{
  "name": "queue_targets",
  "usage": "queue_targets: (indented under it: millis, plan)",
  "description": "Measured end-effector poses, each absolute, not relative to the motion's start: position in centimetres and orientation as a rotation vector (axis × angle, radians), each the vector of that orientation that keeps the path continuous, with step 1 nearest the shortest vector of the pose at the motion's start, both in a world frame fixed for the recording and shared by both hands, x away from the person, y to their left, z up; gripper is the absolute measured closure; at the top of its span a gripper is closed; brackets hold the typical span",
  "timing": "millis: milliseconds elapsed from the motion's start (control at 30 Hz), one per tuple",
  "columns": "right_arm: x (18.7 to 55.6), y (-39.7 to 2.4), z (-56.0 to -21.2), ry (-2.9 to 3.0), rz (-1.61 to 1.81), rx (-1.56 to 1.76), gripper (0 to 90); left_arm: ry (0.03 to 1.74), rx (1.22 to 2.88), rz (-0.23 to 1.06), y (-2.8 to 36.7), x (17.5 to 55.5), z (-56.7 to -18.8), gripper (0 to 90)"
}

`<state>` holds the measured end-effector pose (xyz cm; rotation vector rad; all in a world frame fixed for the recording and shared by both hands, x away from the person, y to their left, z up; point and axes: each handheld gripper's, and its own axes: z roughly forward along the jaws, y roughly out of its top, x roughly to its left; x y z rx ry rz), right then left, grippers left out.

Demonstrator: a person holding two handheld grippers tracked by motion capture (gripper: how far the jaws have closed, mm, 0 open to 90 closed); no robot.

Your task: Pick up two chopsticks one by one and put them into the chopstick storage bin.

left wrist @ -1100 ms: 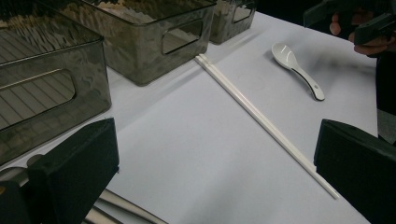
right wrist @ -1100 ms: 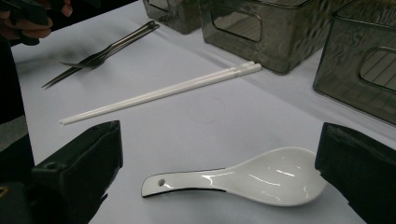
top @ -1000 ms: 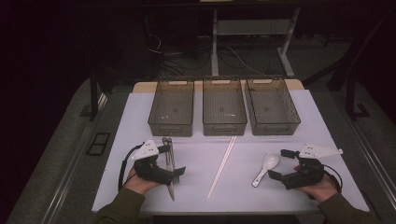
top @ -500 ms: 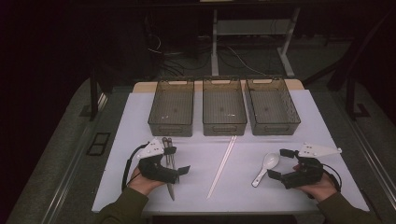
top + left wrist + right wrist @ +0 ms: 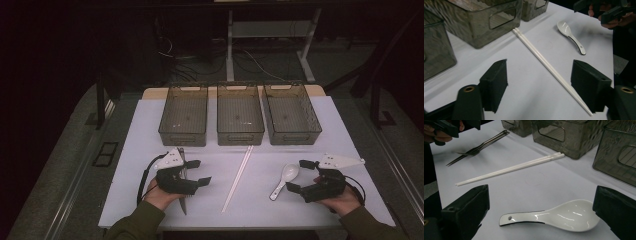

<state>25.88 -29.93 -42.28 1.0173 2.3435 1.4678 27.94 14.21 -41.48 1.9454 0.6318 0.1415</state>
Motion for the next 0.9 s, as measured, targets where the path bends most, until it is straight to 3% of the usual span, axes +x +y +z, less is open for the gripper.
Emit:
queue_targets:
  millis: [667,767,900]
  plan:
    - [25.9,-29.9,-42.3,2.346,1.457,1.024,0.8,0.53,2.037,0.04,10.8,27.3,-41.8,82.5]
    - [25.9,-29.9,-42.3,2.346,1.456,1.023,0.9,0.528,2.042,0.037,10.4,27.2,-41.9,88.2]
    - [25.9,-29.9,-42.3,2.345,1.455,1.024,0.9,0.515,2.07,0.019,9.5,27.0,-42.2,88.5]
